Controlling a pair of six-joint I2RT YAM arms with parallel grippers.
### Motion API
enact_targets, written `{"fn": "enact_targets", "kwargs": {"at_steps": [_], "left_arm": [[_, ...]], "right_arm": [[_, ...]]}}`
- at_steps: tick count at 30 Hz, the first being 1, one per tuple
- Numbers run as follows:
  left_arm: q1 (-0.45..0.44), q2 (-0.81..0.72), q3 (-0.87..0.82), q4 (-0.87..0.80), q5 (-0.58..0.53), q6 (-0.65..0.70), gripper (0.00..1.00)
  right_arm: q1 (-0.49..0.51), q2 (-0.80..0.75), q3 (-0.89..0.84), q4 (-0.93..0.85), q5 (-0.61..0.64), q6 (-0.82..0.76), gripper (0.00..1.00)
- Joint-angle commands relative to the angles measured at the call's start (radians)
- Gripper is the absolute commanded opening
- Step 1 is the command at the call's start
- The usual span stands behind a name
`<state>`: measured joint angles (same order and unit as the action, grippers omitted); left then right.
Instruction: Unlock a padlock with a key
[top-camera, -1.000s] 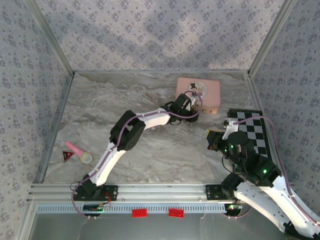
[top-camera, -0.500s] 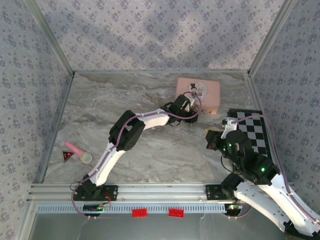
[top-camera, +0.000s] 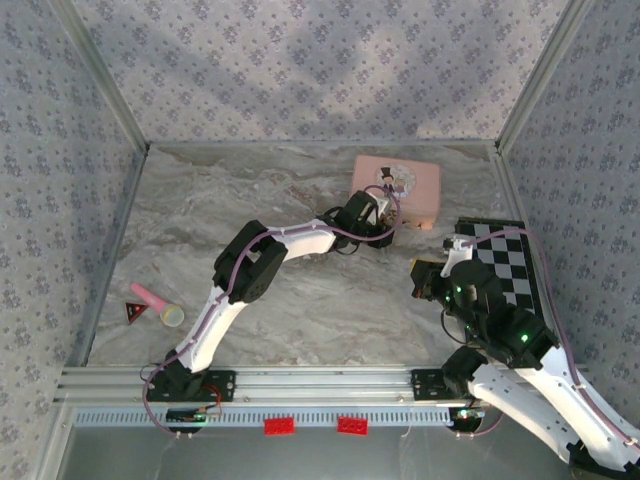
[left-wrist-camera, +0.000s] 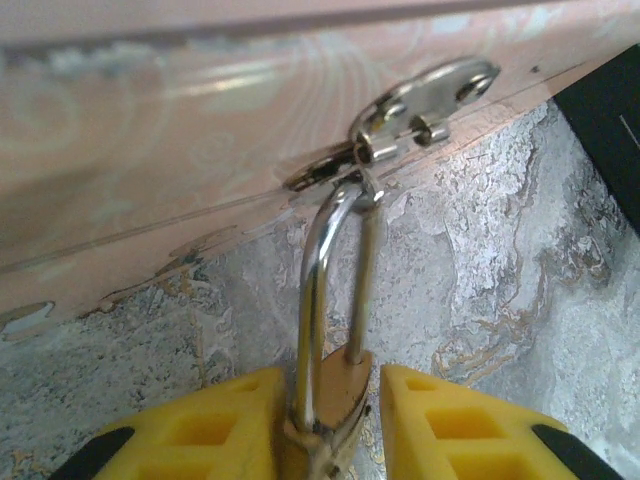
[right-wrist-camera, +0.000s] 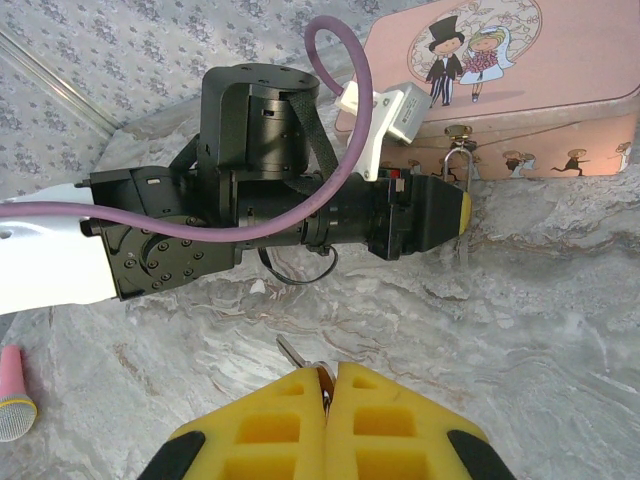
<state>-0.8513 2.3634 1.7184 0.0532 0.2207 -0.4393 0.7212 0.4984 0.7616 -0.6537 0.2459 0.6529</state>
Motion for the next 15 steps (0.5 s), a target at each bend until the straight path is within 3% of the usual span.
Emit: {"fn": "enact_targets", "kwargs": {"at_steps": [1,8,15], "left_arm": [[-0.006,-0.031,0.011,-0.003,0.024,-0.016,0.34],[-0.007,-0.025,0.013,0.002,0.030,-0.021,0.34],[-0.007,0.002,0.045,-0.005,0.034,-0.029,0.27]], "right_arm": [[0.000,0.002,-0.001,0.012,-0.007,-0.009,0.00],[0.000,0.002,-0.002,0.009,-0.006,-0.007,0.00],[0.000,0.000,-0.002,0.004,-0.006,-0.006,0.00]]}}
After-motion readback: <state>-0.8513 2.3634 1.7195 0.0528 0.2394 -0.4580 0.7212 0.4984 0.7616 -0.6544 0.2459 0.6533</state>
